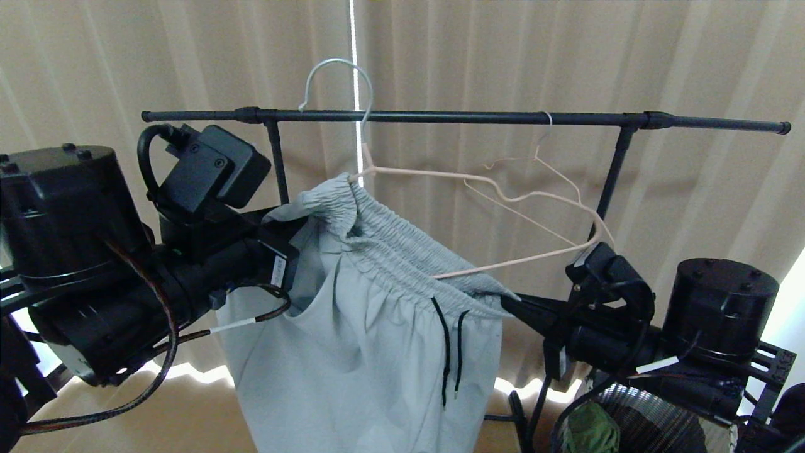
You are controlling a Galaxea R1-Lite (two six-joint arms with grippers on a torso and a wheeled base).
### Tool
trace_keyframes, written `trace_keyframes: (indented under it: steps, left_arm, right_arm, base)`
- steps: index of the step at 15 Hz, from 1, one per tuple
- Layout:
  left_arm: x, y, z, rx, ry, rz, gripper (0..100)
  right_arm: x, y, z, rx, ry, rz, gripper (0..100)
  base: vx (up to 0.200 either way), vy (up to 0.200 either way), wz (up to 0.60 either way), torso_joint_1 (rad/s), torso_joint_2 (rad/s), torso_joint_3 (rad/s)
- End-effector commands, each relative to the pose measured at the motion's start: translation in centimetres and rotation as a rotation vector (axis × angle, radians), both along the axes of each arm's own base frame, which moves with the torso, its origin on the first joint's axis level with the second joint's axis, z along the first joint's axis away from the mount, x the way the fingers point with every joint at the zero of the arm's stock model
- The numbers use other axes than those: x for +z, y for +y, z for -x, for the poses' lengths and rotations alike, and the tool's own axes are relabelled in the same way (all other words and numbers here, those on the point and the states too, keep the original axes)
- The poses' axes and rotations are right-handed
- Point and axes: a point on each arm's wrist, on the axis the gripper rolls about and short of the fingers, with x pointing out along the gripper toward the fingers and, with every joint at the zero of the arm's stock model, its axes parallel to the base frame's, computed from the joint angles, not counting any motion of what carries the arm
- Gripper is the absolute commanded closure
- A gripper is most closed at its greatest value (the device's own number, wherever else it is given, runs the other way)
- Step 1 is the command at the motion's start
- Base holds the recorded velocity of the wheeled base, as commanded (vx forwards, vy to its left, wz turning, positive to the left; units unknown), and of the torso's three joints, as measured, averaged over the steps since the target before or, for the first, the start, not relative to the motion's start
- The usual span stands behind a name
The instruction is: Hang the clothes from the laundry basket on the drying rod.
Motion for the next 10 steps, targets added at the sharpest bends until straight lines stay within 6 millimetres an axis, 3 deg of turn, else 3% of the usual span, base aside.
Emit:
trace_keyframes:
  steps: [1, 6, 10]
  left_arm:
    - [-1.0, 0.9, -0.1, 0.061, 0.016, -0.058, 100]
    - [-2.6, 1.5, 0.2, 0.102, 0.05, -0.144, 100]
    - [-4.3, 3.0, 0.4, 0.172, 0.085, -0.263, 100]
  right_arm:
    - [0.6, -1.1, -0.6, -0.052, -0.022, -0.01, 100]
    - [0.6, -1.8, -1.2, -0.09, -0.026, -0.011, 100]
    - [0.8, -1.7, -1.3, -0.089, -0.034, -0.012, 100]
  base:
    - [0.0, 0.0, 0.0, 0.0, 0.0, 0.0]
    - [0.0, 0.0, 0.0, 0.0, 0.0, 0.0]
    - [0.0, 0.0, 0.0, 0.0, 0.0, 0.0]
